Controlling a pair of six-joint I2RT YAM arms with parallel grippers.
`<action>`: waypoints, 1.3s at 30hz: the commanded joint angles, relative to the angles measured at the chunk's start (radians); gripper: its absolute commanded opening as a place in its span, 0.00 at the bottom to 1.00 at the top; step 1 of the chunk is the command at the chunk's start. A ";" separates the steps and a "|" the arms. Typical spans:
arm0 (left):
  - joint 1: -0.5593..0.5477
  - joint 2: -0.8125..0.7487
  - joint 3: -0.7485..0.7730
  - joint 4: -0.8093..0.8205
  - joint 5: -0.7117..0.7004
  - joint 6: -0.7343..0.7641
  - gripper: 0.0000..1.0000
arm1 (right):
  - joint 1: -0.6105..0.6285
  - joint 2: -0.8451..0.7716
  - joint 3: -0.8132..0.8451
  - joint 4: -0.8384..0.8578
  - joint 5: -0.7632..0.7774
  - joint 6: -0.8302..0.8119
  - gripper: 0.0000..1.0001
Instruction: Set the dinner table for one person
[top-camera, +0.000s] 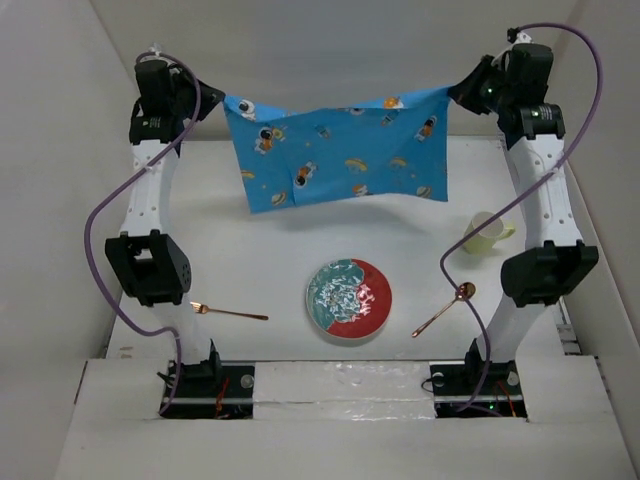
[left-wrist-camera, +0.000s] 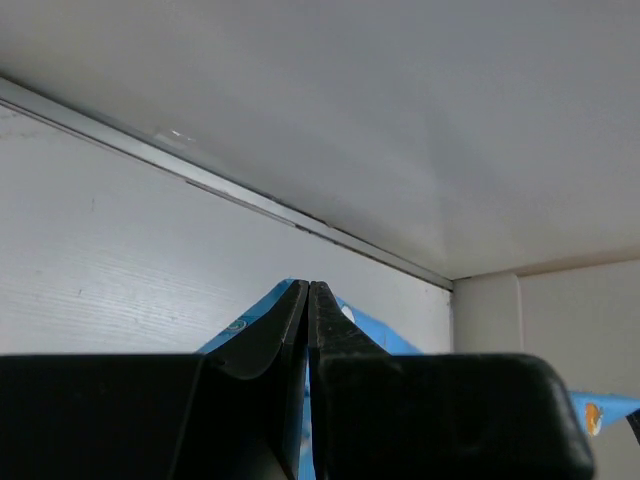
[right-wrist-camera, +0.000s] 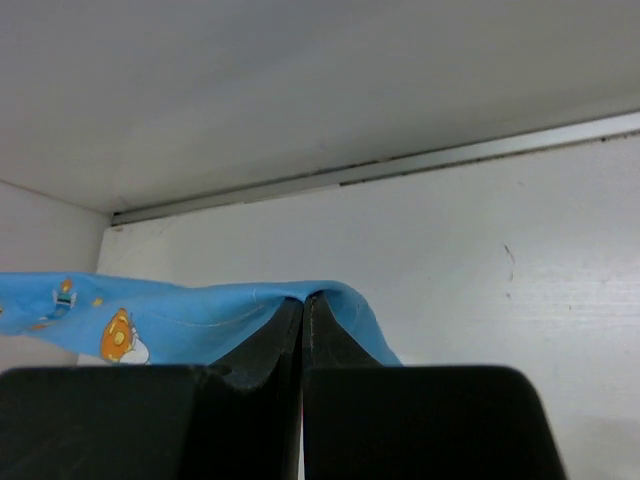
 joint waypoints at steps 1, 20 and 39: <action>0.075 -0.031 0.113 0.154 0.176 -0.103 0.00 | -0.036 0.018 0.182 0.081 -0.048 0.023 0.00; 0.135 -0.215 -0.919 0.423 0.203 0.021 0.00 | -0.056 -0.037 -0.721 0.329 -0.193 -0.026 0.00; 0.135 -0.283 -1.192 0.288 0.075 0.150 0.00 | -0.036 -0.037 -0.994 0.254 -0.036 -0.082 0.00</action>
